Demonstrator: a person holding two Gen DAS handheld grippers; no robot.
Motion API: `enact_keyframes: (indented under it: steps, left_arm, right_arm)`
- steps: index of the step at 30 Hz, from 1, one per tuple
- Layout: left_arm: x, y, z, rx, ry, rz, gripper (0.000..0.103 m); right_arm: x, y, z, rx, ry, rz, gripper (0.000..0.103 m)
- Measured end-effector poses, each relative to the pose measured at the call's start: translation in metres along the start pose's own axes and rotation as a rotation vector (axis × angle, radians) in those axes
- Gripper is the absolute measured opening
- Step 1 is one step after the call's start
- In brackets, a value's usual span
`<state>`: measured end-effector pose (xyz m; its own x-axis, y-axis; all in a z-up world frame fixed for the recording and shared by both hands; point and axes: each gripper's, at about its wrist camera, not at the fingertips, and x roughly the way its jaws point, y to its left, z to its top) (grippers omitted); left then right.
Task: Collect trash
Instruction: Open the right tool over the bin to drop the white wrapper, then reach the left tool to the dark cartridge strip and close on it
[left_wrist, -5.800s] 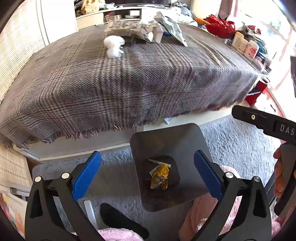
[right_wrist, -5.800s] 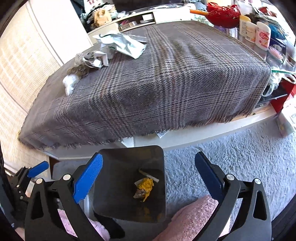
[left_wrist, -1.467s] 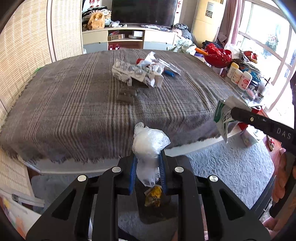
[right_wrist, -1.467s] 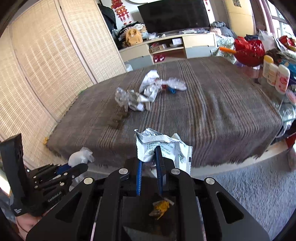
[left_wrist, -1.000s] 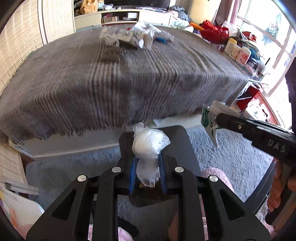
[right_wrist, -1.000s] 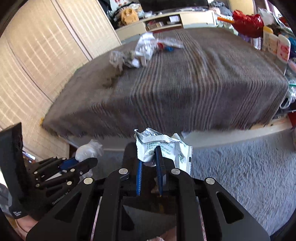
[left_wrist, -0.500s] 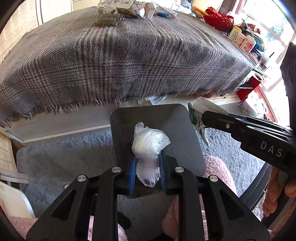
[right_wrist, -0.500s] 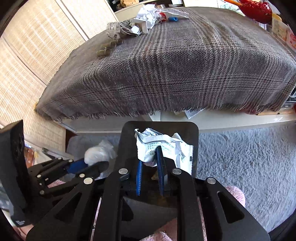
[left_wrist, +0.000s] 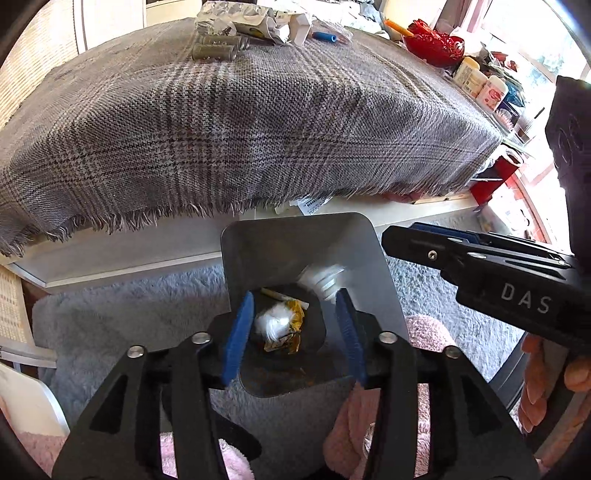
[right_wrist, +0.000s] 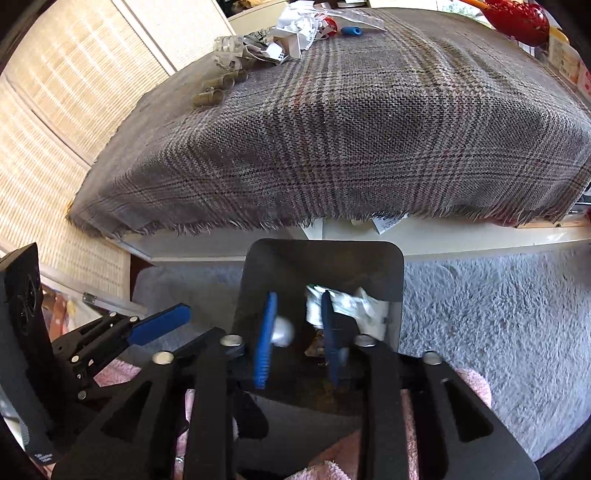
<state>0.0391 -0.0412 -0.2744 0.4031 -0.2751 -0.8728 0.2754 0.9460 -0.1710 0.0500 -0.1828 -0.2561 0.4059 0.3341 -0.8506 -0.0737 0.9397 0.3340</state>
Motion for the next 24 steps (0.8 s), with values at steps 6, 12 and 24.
enact_keyframes:
  steps: [6, 12, 24]
  left_arm:
    - [-0.018, 0.007, 0.002, -0.014, -0.061, 0.038, 0.087]
    - [-0.034, 0.012, 0.011, -0.018, -0.103, 0.05, 0.095]
    - [-0.052, 0.032, 0.046, -0.03, -0.167, 0.107, 0.095]
  right_arm:
    - [-0.025, -0.016, 0.005, 0.023, -0.098, -0.092, 0.1]
    - [-0.046, -0.035, 0.013, 0.066, -0.15, -0.132, 0.1]
    - [-0.061, -0.041, 0.038, 0.1, -0.196, -0.095, 0.1]
